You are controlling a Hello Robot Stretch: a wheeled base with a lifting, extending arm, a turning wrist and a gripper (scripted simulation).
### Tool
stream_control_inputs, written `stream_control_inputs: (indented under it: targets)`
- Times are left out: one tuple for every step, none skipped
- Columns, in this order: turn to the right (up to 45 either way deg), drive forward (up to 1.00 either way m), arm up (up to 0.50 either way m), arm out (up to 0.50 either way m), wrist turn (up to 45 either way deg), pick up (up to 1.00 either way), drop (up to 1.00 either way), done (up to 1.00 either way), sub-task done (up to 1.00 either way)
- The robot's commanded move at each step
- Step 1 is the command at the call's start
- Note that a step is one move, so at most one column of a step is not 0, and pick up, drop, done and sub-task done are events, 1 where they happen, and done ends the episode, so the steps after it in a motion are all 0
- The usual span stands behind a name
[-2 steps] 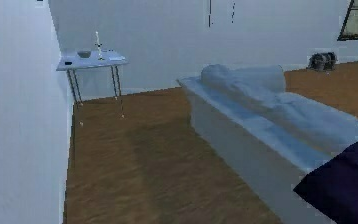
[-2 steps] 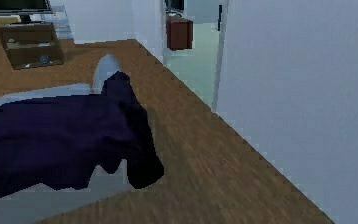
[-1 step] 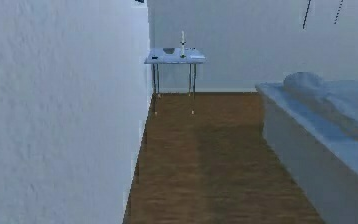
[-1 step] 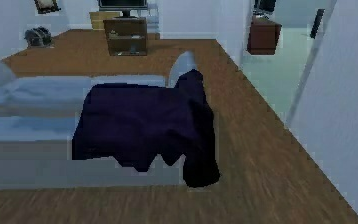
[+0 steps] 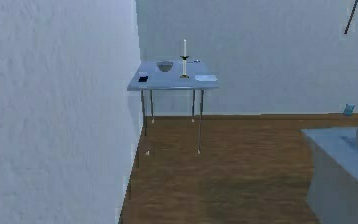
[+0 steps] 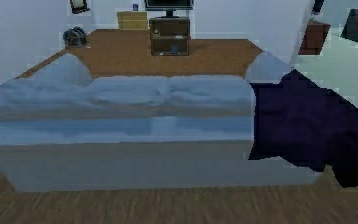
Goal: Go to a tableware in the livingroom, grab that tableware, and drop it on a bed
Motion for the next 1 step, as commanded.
stream_control_inputs:
  targets:
    - [-3.0,0.0,0.0,0.0,0.0,0.0,0.0,0.0,0.0]
